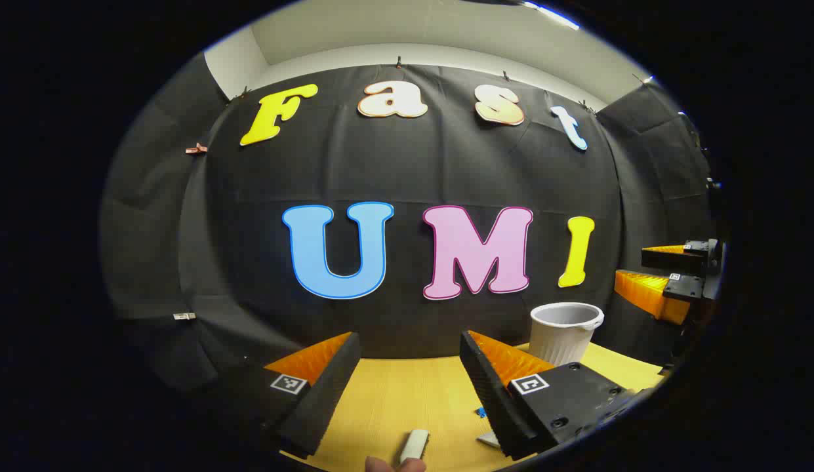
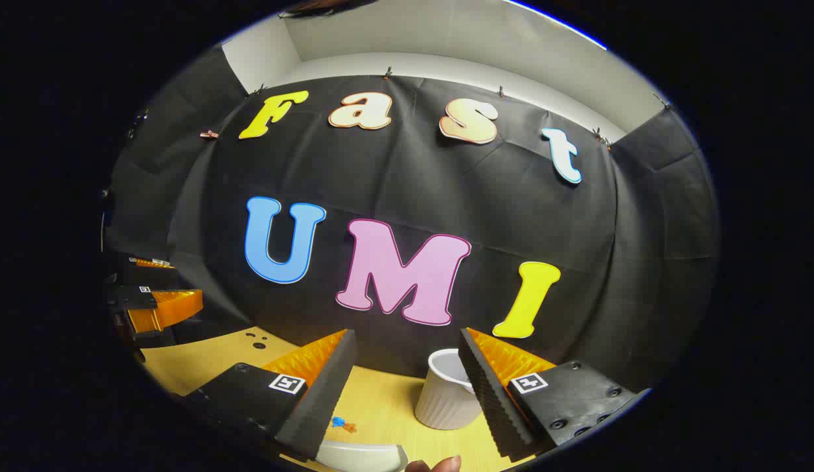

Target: Pick up the small broom and dustpan from the desktop, sweep the trash into the dustpan with the broom, and then empty the trash into the garbage bin.

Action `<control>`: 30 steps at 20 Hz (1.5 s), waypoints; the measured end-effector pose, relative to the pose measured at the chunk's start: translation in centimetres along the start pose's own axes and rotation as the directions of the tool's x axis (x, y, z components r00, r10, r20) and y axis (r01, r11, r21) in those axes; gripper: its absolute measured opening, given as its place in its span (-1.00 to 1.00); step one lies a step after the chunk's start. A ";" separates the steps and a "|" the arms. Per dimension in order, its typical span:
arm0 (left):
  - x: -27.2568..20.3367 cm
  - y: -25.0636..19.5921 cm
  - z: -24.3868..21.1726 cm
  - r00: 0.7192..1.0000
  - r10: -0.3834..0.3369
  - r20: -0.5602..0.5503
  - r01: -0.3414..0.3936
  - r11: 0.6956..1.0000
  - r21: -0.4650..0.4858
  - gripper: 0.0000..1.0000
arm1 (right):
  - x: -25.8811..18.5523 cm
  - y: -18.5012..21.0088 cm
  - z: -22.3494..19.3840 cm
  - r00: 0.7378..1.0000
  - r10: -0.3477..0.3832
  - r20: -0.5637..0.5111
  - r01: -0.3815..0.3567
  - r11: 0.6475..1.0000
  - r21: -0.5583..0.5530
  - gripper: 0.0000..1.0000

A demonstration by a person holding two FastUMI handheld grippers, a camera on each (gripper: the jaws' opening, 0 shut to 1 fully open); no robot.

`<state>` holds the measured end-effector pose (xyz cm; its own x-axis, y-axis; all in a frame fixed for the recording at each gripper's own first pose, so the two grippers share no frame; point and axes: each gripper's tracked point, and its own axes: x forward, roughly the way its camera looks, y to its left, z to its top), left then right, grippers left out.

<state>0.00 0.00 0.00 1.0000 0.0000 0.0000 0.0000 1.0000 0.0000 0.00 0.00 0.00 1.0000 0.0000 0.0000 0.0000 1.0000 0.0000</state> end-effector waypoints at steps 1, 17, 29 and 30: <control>0.0 -0.1 -0.2 1.000 0.001 -0.003 -0.001 1.000 0.002 0.94 | 0.0 -0.1 0.1 1.000 -0.001 0.001 0.001 1.000 0.006 0.94; 0.1 -0.3 -1.1 1.000 0.000 -0.029 0.000 1.000 0.002 0.94 | -0.3 0.0 -1.8 0.997 0.034 -0.067 -0.031 0.998 0.046 0.94; -0.4 0.6 -3.4 0.997 0.014 -0.073 -0.014 1.000 0.000 0.94 | -11.5 2.9 -22.2 0.655 0.281 -0.701 -0.247 0.957 0.152 0.93; -0.4 0.8 -3.4 0.997 0.019 -0.074 -0.019 1.000 0.003 0.94 | -12.1 3.0 -24.2 0.611 0.284 -0.739 -0.236 0.956 0.173 0.92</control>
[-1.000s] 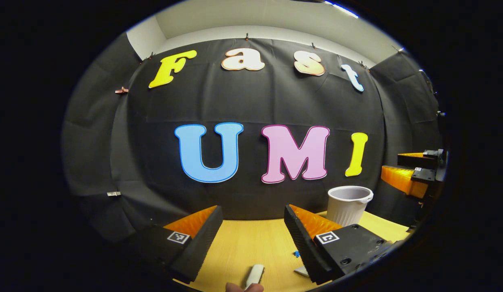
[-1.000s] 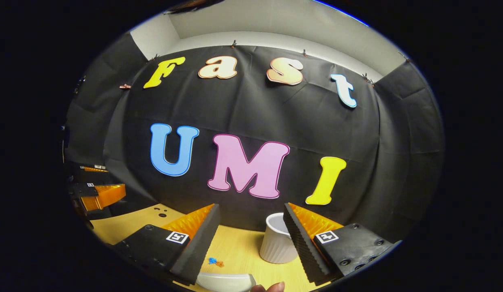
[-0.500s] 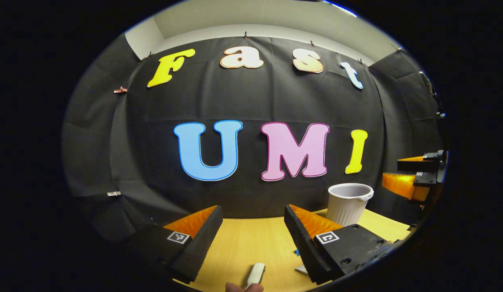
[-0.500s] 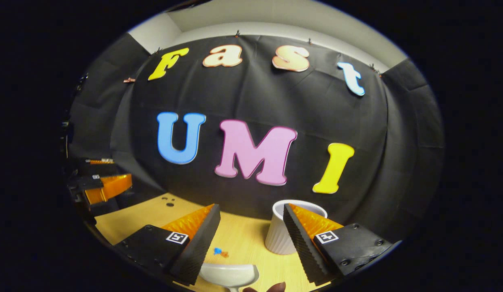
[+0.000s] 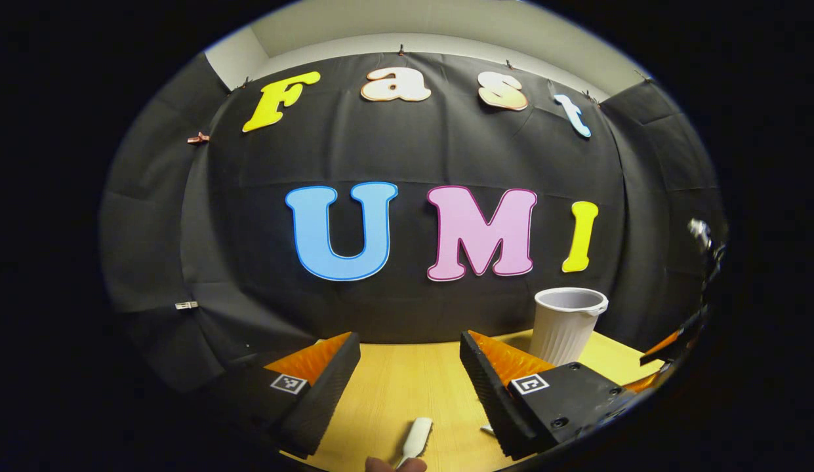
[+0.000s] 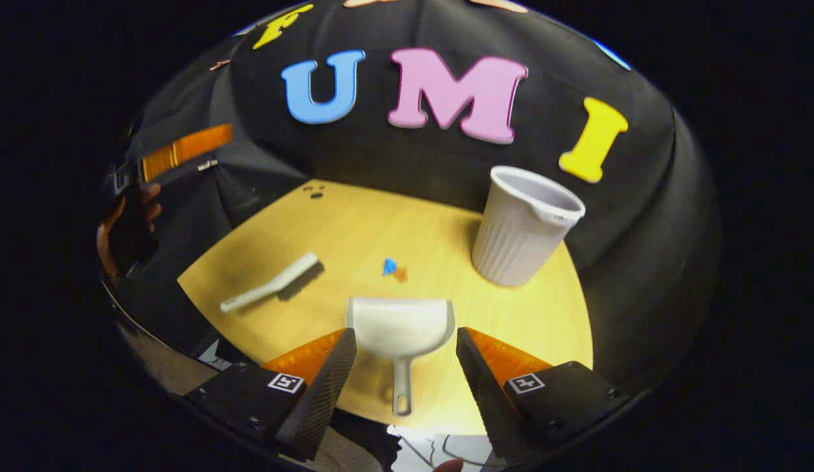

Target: Pick up the small broom and dustpan from the desktop, sweep the trash into the dustpan with the broom, and then empty the trash into the garbage bin.

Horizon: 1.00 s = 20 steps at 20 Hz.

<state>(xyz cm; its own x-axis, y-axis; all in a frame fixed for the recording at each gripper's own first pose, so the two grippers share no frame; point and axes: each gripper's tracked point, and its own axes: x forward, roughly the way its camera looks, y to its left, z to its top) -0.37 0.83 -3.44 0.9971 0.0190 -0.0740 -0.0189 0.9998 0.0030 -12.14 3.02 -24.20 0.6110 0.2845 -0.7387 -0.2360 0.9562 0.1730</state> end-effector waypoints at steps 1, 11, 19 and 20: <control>-0.1 0.3 -0.2 1.000 0.005 -0.004 -0.005 1.000 0.003 0.94 | 1.1 0.1 -1.3 0.999 0.005 -0.051 -0.004 1.000 0.024 0.92; -0.9 2.3 -1.3 0.998 0.056 -0.034 -0.055 0.998 0.023 0.94 | 11.3 -0.3 -10.1 0.940 -0.009 -0.340 -0.004 0.999 -0.036 0.82; -1.3 3.2 -2.2 0.994 0.093 -0.055 -0.091 0.995 0.028 0.93 | 15.5 0.1 -12.6 0.891 -0.011 -0.453 0.002 1.000 -0.021 0.68; -1.2 3.2 -2.2 0.994 0.097 -0.058 -0.096 0.995 0.026 0.93 | 15.6 0.3 -12.7 0.887 -0.008 -0.461 -0.001 1.000 -0.020 0.65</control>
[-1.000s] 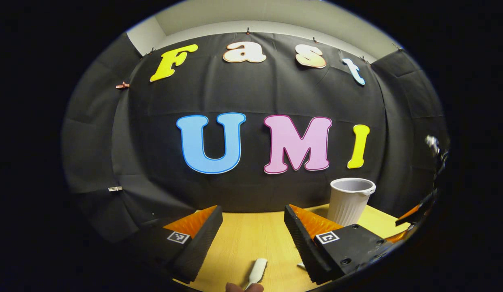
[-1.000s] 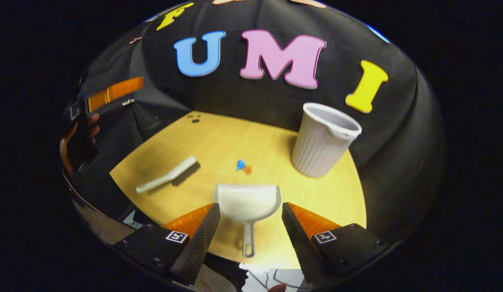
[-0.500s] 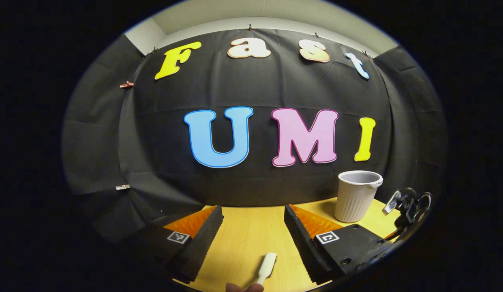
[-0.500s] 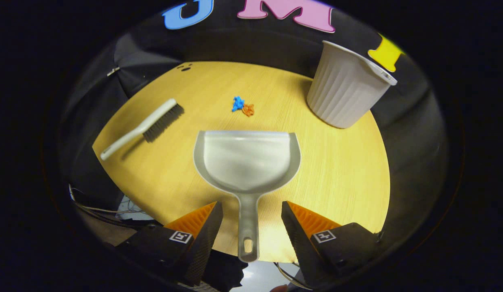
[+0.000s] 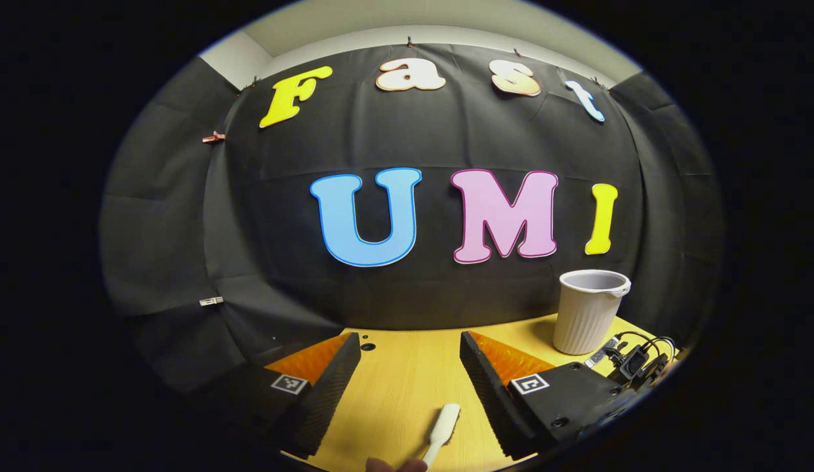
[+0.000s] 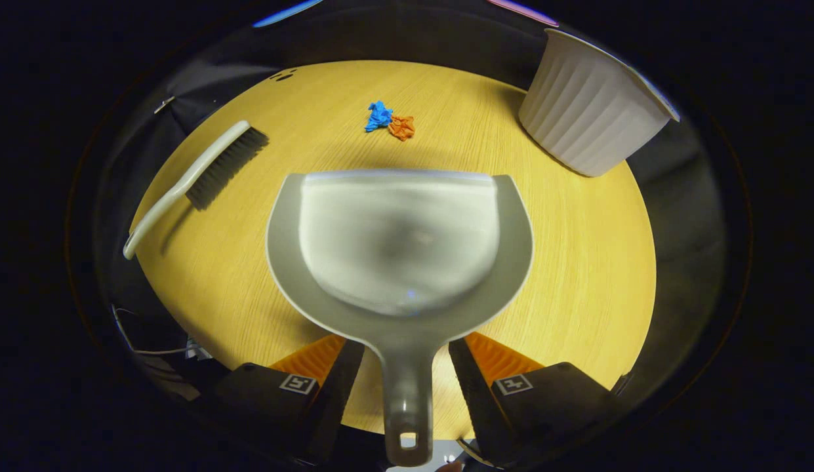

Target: Pick up the small broom and dustpan from the desktop, sweep the trash into the dustpan with the broom, and then empty the trash into the garbage bin.

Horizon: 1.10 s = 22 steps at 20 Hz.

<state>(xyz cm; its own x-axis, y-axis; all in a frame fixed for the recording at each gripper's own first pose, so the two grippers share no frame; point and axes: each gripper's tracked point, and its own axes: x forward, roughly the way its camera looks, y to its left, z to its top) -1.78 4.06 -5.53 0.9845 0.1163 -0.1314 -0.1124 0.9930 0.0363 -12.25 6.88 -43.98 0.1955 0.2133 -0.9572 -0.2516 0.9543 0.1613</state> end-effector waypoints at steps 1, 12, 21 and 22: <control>0.1 0.0 -0.2 1.000 0.004 -0.004 -0.004 1.000 -0.001 0.94 | 0.1 0.0 0.1 1.000 0.000 -0.005 0.000 1.000 0.003 0.65; 1.9 -1.5 -2.4 0.997 0.016 -0.076 -0.014 1.000 0.017 0.91 | -0.3 0.3 0.0 0.996 0.085 -0.020 -0.085 0.996 -0.012 -0.29; 2.6 -5.4 -16.3 0.858 -0.192 -0.477 0.232 0.972 0.025 0.92 | -5.6 -5.0 1.1 0.996 0.034 0.083 -0.028 0.997 -0.069 -0.29; 2.4 -5.7 -18.4 0.809 -0.208 -0.549 0.260 0.965 0.017 0.91 | -5.9 -5.5 1.0 0.996 0.027 0.088 -0.022 0.998 -0.065 -0.29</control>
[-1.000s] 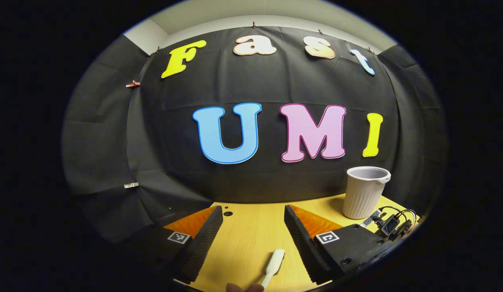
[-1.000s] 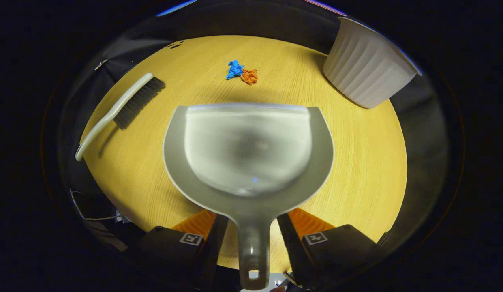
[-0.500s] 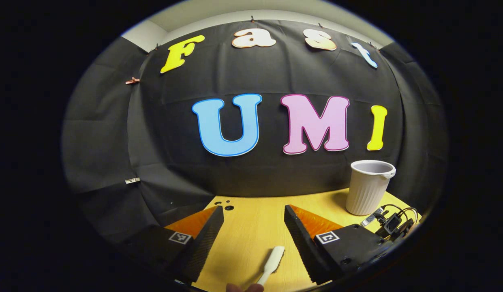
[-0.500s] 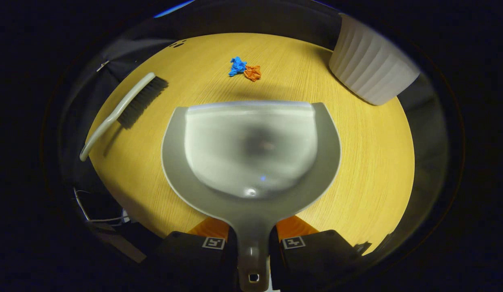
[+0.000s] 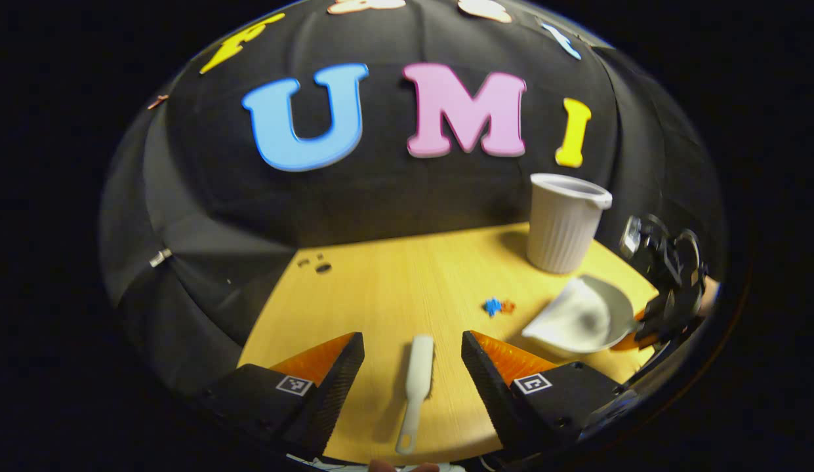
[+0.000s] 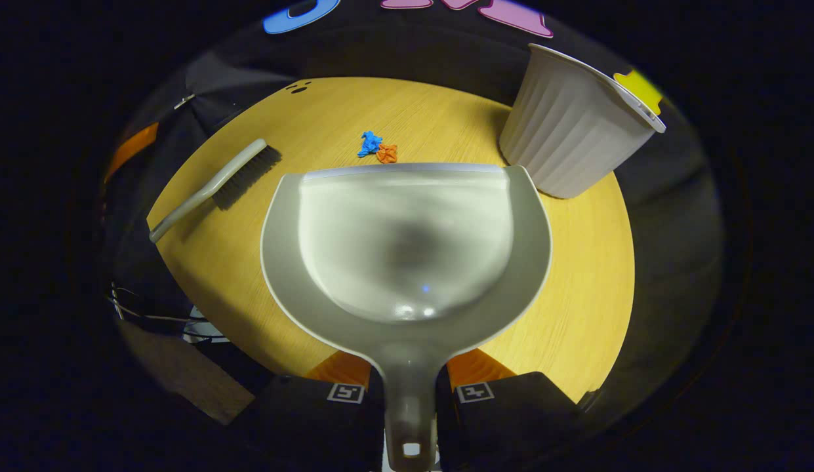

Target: Pick up the small broom and dustpan from the desktop, sweep the trash into the dustpan with the broom, and then empty the trash into the garbage bin.

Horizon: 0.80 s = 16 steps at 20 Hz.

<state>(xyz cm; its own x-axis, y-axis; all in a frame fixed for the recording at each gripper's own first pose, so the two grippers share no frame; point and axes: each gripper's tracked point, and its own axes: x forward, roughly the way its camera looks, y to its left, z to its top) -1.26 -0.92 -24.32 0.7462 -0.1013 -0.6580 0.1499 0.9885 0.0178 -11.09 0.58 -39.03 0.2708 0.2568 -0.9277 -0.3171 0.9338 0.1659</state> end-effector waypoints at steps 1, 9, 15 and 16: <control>1.1 0.0 -1.8 0.996 -0.024 -0.087 0.024 1.000 0.000 0.89 | -0.1 -0.4 -0.2 1.000 -0.006 0.001 0.006 1.000 0.005 -0.20; 7.4 0.1 -10.1 0.864 -0.066 -0.499 0.070 0.997 -0.012 0.75 | -0.4 -1.6 -2.1 1.000 -0.017 -0.013 0.017 0.999 0.030 -0.28; 9.7 0.4 -13.5 0.791 -0.090 -0.605 0.077 0.996 -0.047 0.41 | -0.3 -1.6 -2.2 1.000 -0.005 -0.019 0.006 0.999 0.047 -0.28; 9.9 0.7 -13.7 0.793 -0.075 -0.605 0.069 0.997 -0.034 0.34 | -0.3 -1.7 -2.0 1.000 -0.005 -0.019 0.006 0.999 0.047 -0.36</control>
<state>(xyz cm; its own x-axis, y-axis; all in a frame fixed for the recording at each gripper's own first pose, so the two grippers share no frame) -2.67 0.34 -41.15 0.1878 -0.0872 -0.9783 0.1788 0.9824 -0.0532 -12.43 -1.58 -39.71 0.2548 0.2476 -0.9348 -0.2730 0.9458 0.1761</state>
